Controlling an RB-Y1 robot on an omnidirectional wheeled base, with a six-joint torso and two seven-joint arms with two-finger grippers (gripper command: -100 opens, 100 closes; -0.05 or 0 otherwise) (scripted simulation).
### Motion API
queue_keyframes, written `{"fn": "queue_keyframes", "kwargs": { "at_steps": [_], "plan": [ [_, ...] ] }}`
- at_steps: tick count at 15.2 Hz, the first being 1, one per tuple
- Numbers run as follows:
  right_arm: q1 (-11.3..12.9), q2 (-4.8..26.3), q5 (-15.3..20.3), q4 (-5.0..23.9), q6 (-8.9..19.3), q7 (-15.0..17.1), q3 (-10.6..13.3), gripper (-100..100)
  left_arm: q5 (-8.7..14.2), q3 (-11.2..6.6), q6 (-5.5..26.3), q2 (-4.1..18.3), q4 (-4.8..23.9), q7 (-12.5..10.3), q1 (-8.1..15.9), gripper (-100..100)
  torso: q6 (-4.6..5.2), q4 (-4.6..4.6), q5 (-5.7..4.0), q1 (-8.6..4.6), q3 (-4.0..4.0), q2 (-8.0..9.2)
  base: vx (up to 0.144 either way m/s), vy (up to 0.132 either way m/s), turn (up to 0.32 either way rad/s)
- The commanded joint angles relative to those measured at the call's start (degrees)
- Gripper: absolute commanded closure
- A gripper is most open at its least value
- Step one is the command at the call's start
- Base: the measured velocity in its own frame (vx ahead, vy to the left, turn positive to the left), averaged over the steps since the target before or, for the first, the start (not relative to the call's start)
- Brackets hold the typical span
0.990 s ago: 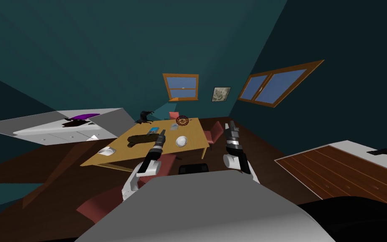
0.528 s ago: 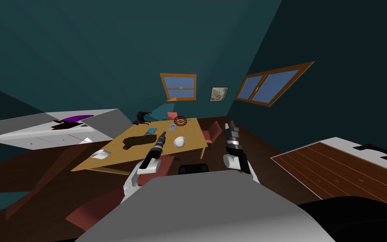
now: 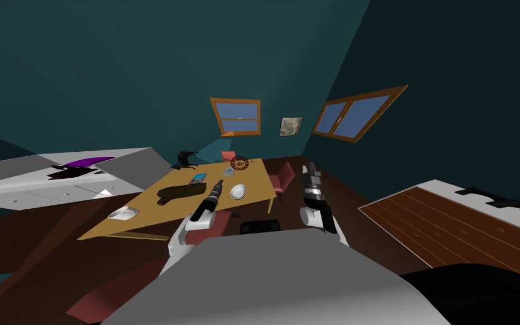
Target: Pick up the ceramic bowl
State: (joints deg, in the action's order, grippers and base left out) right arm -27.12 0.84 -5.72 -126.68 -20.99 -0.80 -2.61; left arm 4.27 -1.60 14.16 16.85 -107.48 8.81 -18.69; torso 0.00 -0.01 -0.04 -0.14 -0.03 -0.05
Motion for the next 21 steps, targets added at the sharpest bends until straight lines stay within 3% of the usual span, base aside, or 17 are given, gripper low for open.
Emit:
{"fn": "queue_keyframes", "kwargs": {
  "at_steps": [1,14,15,21],
  "plan": [
    [0.0,0.0,0.0,0.0,0.0,0.0,0.0,0,0.0,-0.39,2.9,0.2,1.4,0.3,0.7,-100,0.00,0.00,0.00,0.00,0.00,0.00,0.007,-0.028,-0.059],
    [0.0,0.0,0.0,0.0,0.0,0.0,0.0,0,0.2,-1.84,16.3,0.8,7.0,1.1,4.2,-100,0.02,0.00,0.01,0.01,0.00,0.00,0.010,-0.029,-0.055],
    [0.0,0.0,0.0,0.0,0.0,0.0,0.0,0,0.2,-1.84,16.3,0.8,7.0,1.1,4.2,-100,0.01,0.00,0.01,0.00,0.00,0.00,0.010,-0.021,-0.022],
    [0.0,0.0,0.0,0.0,0.0,0.0,0.0,0,0.3,-2.88,23.6,0.9,10.9,1.8,6.6,-100,0.00,0.00,0.00,0.00,0.01,0.02,0.012,-0.032,-0.060]
  ]
}}
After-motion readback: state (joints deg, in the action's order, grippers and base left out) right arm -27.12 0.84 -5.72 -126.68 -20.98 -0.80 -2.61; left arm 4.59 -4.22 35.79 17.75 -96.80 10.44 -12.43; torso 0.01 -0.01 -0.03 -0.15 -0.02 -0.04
